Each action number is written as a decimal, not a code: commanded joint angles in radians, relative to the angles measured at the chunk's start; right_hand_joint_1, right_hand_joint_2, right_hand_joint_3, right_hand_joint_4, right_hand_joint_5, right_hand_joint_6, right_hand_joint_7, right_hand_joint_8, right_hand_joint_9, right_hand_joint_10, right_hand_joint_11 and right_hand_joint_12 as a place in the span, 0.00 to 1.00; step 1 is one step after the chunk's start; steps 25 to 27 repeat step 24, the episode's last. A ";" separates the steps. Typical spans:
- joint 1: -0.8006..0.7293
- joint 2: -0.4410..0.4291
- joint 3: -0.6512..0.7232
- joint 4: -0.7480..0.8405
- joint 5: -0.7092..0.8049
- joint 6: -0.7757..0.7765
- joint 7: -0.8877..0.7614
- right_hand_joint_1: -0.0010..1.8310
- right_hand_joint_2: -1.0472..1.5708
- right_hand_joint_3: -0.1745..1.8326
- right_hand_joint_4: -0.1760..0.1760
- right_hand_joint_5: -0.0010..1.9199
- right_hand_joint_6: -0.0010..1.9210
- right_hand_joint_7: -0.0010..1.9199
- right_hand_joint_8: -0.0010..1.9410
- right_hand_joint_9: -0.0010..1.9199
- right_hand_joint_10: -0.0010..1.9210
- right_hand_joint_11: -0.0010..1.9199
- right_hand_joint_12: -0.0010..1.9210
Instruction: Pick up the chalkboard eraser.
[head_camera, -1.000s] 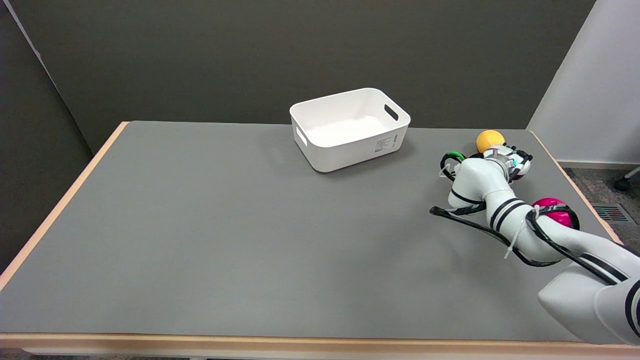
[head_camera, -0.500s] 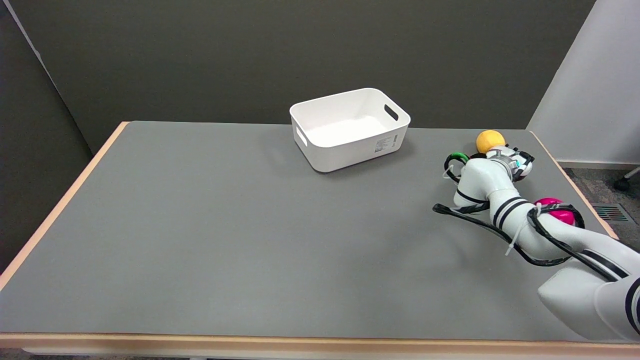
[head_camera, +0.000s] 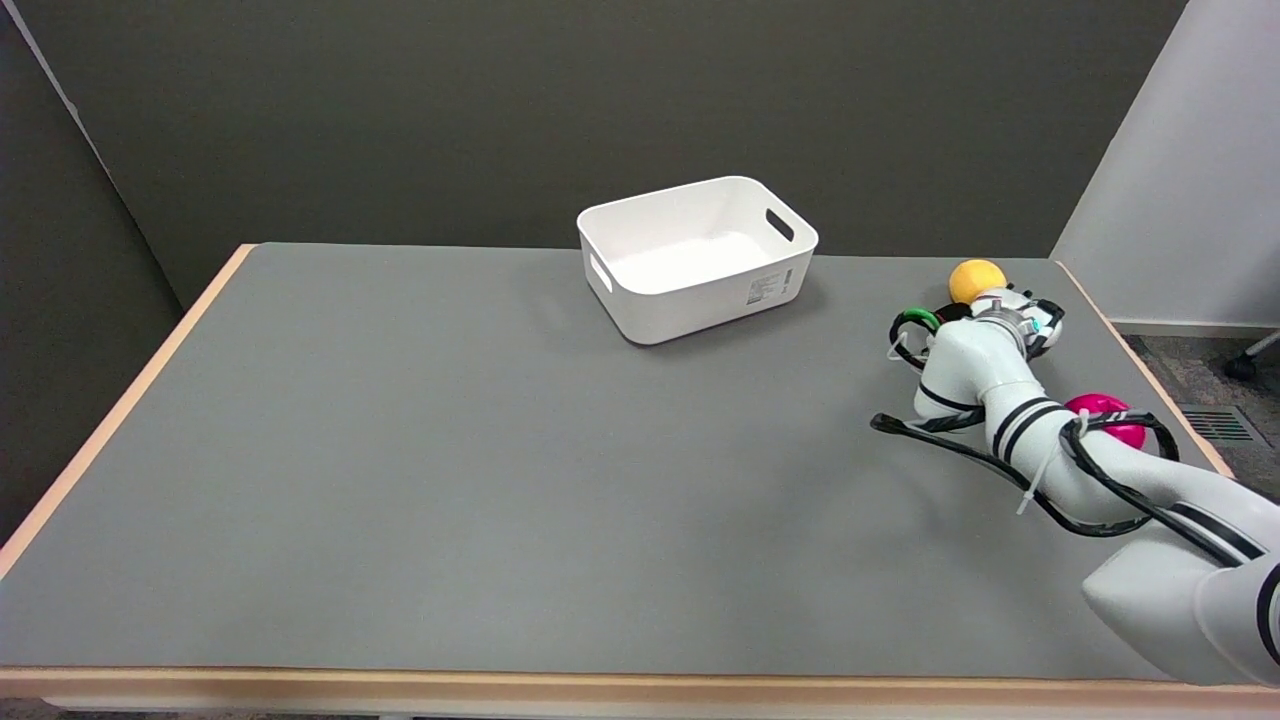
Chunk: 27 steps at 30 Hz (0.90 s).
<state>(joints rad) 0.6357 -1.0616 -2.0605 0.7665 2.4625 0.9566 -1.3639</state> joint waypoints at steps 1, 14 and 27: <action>-0.085 0.063 0.008 0.239 -0.178 0.046 0.081 0.55 0.82 0.30 0.13 0.34 0.81 0.43 0.58 0.34 0.69 0.24 0.87; -0.184 0.103 0.008 0.694 -0.595 0.158 0.171 0.55 0.82 0.31 0.20 0.35 0.80 0.44 0.57 0.35 0.68 0.26 0.89; -0.004 0.006 -0.091 0.637 -0.670 -0.070 0.171 0.64 0.83 0.21 0.25 0.32 0.81 0.46 0.64 0.37 0.68 0.28 0.88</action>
